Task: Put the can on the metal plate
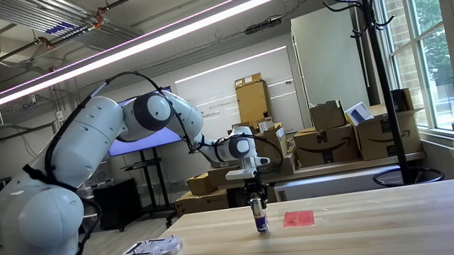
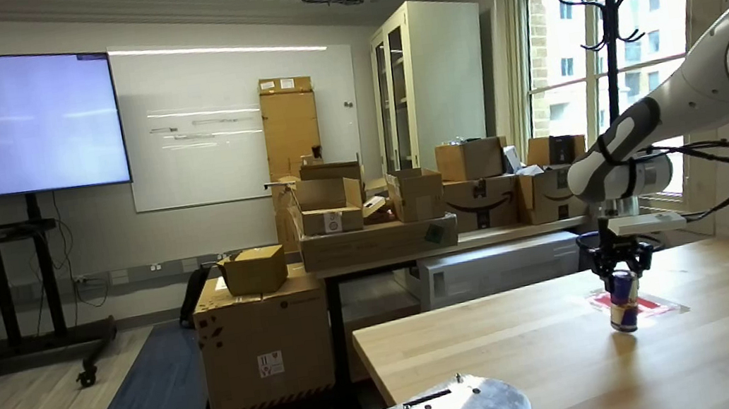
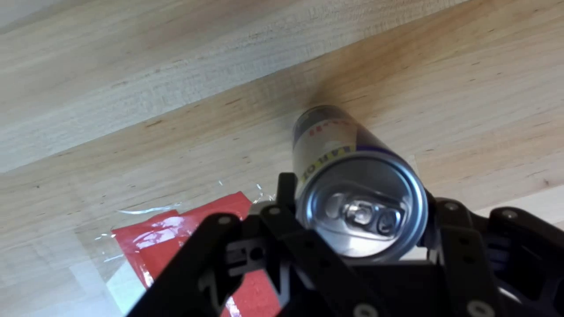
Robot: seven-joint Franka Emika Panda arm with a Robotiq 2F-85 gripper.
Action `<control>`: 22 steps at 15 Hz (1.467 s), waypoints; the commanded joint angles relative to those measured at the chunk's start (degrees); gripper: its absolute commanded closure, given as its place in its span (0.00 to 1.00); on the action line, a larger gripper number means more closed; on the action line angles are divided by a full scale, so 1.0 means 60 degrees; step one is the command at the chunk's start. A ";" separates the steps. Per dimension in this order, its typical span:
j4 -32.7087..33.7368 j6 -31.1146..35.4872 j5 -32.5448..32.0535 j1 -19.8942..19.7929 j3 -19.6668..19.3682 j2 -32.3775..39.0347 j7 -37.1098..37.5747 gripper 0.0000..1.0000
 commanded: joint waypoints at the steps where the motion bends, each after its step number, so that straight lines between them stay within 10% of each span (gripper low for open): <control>1: -0.0934 -0.0266 -0.0158 -0.0081 0.0102 -0.1347 -0.0299 0.67; 13: -0.4877 -0.0091 -0.1010 0.1353 0.0535 -0.6136 -0.0450 0.67; 22: -0.6400 0.0273 -0.0918 0.2911 0.1779 -0.6976 -0.0319 0.67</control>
